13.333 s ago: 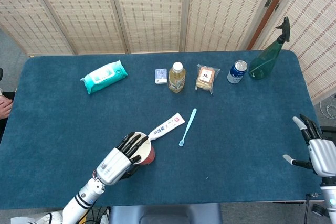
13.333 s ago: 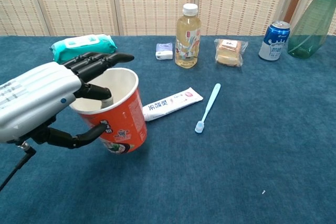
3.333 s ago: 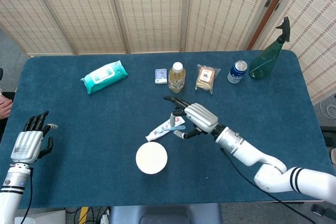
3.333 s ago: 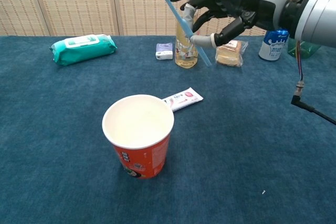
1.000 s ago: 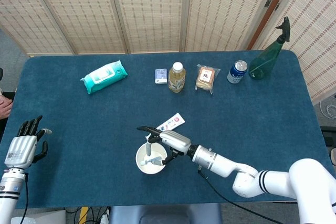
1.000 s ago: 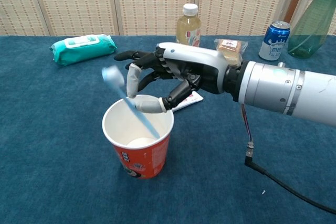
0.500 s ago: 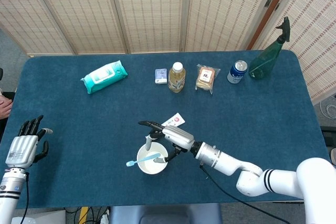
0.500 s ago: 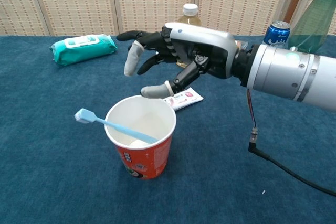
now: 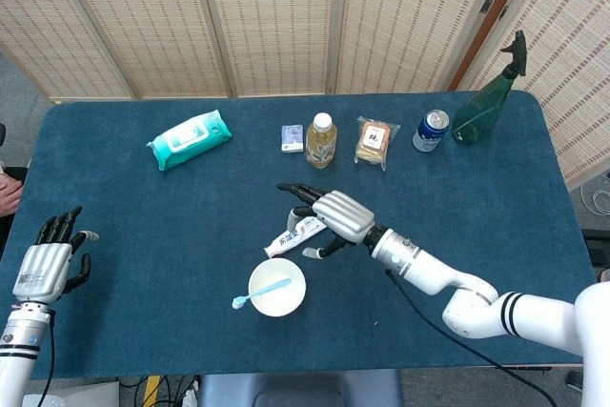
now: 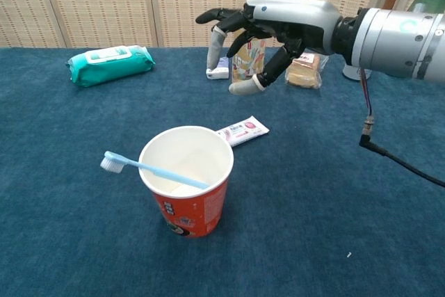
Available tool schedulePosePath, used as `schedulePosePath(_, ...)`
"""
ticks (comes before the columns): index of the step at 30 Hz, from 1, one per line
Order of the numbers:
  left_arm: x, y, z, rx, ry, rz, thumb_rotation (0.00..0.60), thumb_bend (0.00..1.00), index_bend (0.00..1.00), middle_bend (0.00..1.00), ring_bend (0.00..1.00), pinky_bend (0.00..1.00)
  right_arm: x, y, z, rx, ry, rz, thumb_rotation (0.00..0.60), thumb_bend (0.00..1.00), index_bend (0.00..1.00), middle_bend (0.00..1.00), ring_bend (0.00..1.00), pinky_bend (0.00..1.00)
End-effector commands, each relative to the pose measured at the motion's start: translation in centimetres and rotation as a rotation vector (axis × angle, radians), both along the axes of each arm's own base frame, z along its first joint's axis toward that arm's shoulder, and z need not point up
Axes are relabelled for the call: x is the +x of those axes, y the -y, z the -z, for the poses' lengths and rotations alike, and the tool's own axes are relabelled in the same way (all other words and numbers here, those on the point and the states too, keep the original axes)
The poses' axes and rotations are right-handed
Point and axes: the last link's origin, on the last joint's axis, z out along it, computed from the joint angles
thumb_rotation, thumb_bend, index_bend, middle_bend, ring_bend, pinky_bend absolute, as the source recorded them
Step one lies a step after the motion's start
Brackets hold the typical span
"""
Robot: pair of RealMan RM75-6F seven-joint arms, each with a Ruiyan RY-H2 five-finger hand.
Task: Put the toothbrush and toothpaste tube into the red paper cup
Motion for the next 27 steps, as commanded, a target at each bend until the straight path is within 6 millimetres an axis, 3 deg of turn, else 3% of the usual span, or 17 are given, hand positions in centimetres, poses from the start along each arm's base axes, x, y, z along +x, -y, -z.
schedulePosePath(1, 0.0, 0.0, 0.0, -0.001, 0.0, 0.002, 0.6, 0.6, 0.33, 0.0, 0.0, 0.0, 0.1, 1.6, -0.6, -0.073, -0.134, -0.003, 0.6, 0.13, 0.44, 0.0, 0.0, 0.21)
schedulePosePath(12, -0.1, 0.2, -0.2, 0.001, -0.001, 0.001, 0.6, 0.6, 0.33, 0.0, 0.0, 0.0, 0.2, 2.8, 2.8, -0.151, -0.354, -0.074, 0.6, 0.13, 0.34, 0.0, 0.0, 0.17)
schedulePosePath(27, -1.0, 0.5, -0.3, 0.0, 0.001, -0.018, 0.6, 0.6, 0.33, 0.0, 0.0, 0.0, 1.8, 3.3, 7.3, -0.157, -0.453, -0.16, 0.6, 0.13, 0.33, 0.0, 0.0, 0.17)
